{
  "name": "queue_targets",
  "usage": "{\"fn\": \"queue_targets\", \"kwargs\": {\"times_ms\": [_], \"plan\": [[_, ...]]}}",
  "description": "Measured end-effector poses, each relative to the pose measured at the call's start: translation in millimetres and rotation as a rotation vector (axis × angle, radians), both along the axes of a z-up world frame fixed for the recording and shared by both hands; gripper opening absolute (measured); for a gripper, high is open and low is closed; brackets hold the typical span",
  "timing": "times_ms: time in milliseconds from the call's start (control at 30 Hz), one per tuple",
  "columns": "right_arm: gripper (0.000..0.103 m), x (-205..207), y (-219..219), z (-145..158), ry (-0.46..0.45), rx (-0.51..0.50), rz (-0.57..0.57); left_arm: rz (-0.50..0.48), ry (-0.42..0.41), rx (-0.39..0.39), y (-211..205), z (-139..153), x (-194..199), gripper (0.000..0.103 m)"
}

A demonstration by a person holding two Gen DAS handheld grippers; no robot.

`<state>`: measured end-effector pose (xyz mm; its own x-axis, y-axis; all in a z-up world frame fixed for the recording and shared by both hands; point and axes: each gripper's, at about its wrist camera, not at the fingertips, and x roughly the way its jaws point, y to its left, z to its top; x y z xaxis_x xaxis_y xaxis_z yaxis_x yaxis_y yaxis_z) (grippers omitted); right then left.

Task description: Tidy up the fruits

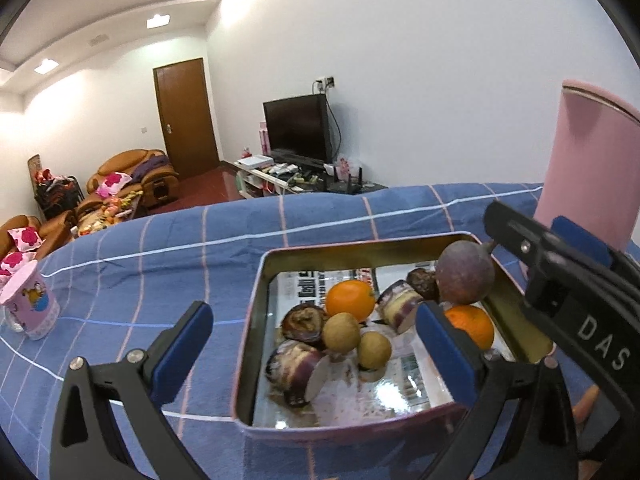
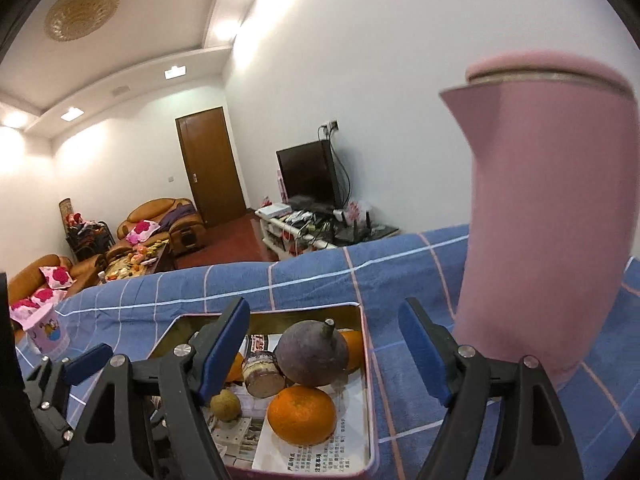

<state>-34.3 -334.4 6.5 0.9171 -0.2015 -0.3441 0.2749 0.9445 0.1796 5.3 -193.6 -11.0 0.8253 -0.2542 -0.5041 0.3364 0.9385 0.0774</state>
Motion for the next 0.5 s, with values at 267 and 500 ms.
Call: {"fn": "queue_targets", "kwargs": {"times_ms": [267, 500], "plan": [[0.078, -18.9, 11.9, 1.9, -0.018, -0.035, -0.01, 0.007, -0.047, -0.011, 15.5, 3.5, -18.5, 0.103], [0.078, -43.4, 30.5, 5.7, -0.049, -0.066, -0.018, 0.039, -0.114, -0.032, 35.8, 7.9, -38.8, 0.103]]}}
